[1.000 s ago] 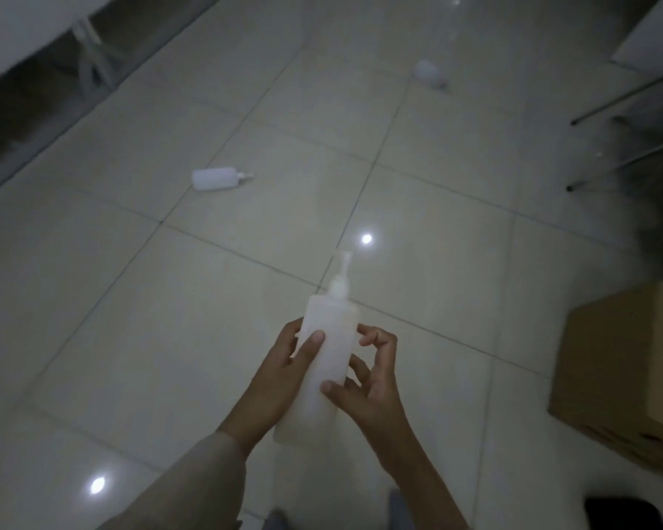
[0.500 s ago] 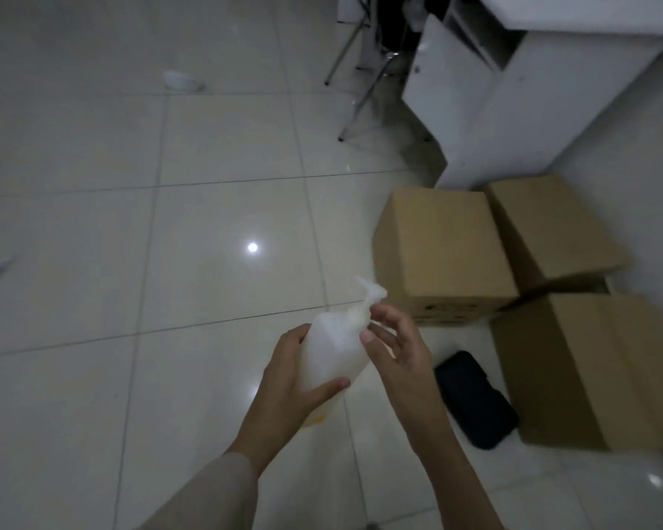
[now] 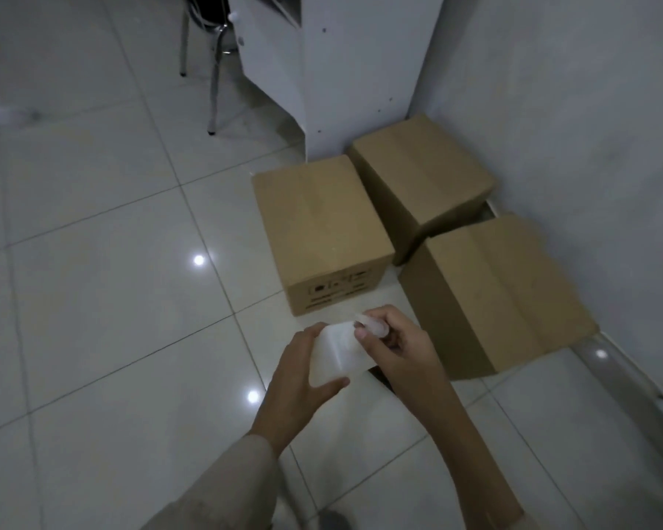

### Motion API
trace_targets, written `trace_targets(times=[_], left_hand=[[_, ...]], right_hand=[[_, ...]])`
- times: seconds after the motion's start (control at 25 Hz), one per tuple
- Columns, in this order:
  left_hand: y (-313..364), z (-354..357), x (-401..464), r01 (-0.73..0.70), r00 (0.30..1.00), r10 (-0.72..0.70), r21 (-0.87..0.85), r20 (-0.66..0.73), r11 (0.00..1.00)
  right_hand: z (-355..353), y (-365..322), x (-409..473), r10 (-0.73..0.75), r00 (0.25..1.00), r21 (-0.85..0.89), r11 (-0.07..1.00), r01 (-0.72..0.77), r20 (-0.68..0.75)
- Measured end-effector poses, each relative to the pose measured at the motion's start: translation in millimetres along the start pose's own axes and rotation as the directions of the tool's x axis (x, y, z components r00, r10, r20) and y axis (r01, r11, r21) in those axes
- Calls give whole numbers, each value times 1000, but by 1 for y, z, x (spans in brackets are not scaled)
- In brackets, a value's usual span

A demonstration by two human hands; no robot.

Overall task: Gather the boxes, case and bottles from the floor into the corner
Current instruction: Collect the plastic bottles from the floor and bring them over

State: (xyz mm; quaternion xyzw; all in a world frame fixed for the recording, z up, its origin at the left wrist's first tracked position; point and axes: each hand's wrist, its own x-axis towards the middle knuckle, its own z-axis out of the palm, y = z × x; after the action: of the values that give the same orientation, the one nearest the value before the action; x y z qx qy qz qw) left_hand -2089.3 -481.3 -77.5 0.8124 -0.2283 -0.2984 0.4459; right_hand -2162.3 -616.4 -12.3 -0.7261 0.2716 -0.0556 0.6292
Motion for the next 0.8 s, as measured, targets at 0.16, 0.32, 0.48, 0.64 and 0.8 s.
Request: trace_targets(times=[0.16,0.32,0.48,0.64,0.8], left_hand=[[10,22,58,-51,994,45,56,96,997],[20,32,120,-108,976,87,98,199,989],[17,37,189,-123,964,86,135,252,983],[-16,56,251,-94,970,38,229,238,969],[-69,89,302,-58,961,-64,423,268,904]], right_hand=[[-28,18,36,38,997,-99,994,-44,-61],[-49,29,80,129,982,-110,983,-144,-140],[-71,62,133,216,948,-141,957,-253,-235],[-86,124,183,332,902,-86,926,-367,-274],[-93,204,231,417,864,-58,892,-449,-283]])
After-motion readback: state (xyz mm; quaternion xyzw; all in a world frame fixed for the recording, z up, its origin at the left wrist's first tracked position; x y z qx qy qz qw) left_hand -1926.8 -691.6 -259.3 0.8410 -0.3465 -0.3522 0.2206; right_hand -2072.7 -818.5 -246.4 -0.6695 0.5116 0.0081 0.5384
